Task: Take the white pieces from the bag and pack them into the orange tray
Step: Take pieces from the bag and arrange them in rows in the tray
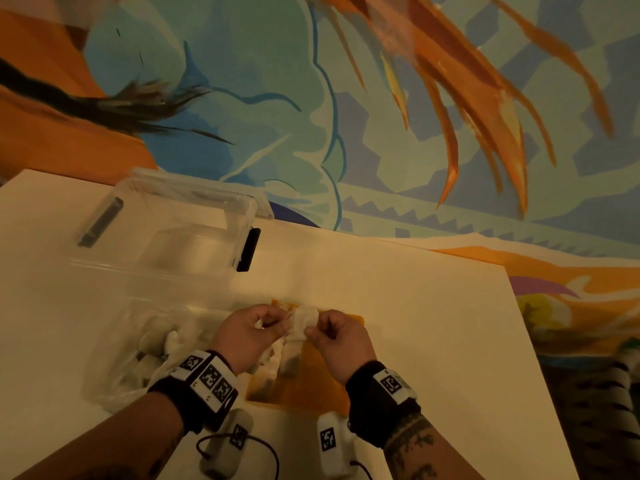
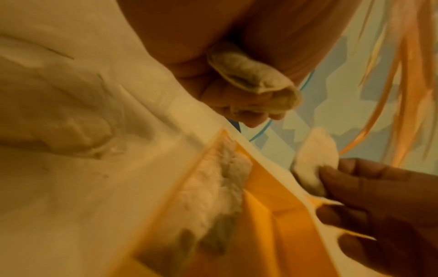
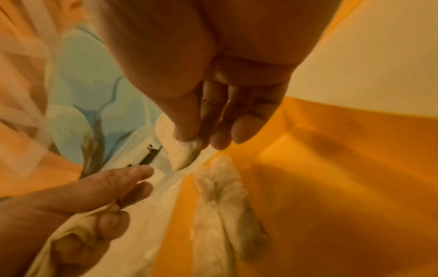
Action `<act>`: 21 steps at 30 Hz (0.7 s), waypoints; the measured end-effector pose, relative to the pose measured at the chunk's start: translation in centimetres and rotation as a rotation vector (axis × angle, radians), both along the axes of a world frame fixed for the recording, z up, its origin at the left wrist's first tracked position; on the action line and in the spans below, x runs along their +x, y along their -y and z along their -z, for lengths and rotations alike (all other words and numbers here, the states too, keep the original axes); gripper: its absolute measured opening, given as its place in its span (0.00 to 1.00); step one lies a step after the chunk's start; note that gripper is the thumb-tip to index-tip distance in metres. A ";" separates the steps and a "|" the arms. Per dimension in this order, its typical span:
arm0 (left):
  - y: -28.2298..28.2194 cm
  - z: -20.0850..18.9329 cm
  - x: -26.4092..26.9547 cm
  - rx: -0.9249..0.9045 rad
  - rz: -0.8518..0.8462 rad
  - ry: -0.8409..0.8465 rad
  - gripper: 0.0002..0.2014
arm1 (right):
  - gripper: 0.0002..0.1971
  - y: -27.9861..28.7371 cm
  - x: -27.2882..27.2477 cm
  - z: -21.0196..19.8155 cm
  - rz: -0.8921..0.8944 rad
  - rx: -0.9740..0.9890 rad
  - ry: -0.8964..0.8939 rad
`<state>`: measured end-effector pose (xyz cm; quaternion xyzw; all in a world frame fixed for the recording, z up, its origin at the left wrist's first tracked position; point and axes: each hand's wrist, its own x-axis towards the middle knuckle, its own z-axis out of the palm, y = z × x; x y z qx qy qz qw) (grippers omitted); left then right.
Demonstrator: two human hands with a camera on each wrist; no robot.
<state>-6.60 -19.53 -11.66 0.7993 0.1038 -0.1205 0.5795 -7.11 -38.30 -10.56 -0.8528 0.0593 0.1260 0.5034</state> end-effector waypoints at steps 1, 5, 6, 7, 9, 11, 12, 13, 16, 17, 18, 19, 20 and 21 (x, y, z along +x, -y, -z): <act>-0.7 0.5 0.3 0.090 -0.004 -0.008 0.06 | 0.09 0.2 -0.1 0.5 0.011 -0.035 -0.028; -2.9 2.3 0.7 0.348 0.027 -0.155 0.10 | 0.08 0.2 -0.8 3.0 -0.084 -0.224 -0.246; -3.1 2.8 0.6 0.385 0.051 -0.182 0.12 | 0.07 0.1 -1.0 3.6 -0.137 -0.290 -0.291; -3.2 3.1 0.4 0.423 0.081 -0.200 0.15 | 0.06 -0.1 -1.2 3.9 -0.178 -0.346 -0.329; -3.2 3.5 0.1 0.471 0.144 -0.222 0.19 | 0.08 -0.7 -1.2 4.6 -0.208 -0.402 -0.407; -3.2 3.8 0.0 0.475 0.181 -0.234 0.18 | 0.08 -1.4 -0.9 5.3 -0.189 -0.399 -0.466; -3.2 3.9 0.1 0.469 0.190 -0.237 0.18 | 0.05 -1.8 -0.8 5.5 -0.178 -0.400 -0.478; -3.2 4.0 0.1 0.461 0.194 -0.241 0.17 | 0.05 -2.1 -0.7 5.6 -0.163 -0.403 -0.487; -3.2 4.2 0.2 0.451 0.194 -0.260 0.17 | 0.07 -2.8 -0.1 6.1 -0.132 -0.417 -0.493; -3.3 4.3 0.3 0.456 0.195 -0.262 0.17 | 0.07 -3.0 0.0 6.1 -0.129 -0.422 -0.503; -3.4 4.4 0.3 0.452 0.196 -0.264 0.17 | 0.08 -3.1 0.1 6.2 -0.133 -0.432 -0.508; -3.5 4.4 0.3 0.442 0.198 -0.265 0.17 | 0.08 -3.2 0.2 6.3 -0.137 -0.440 -0.511; -3.5 4.5 0.3 0.432 0.201 -0.265 0.17 | 0.10 -3.2 0.2 6.4 -0.138 -0.444 -0.510; -3.5 4.5 0.2 0.427 0.205 -0.263 0.17 | 0.11 -3.3 0.2 6.4 -0.133 -0.445 -0.513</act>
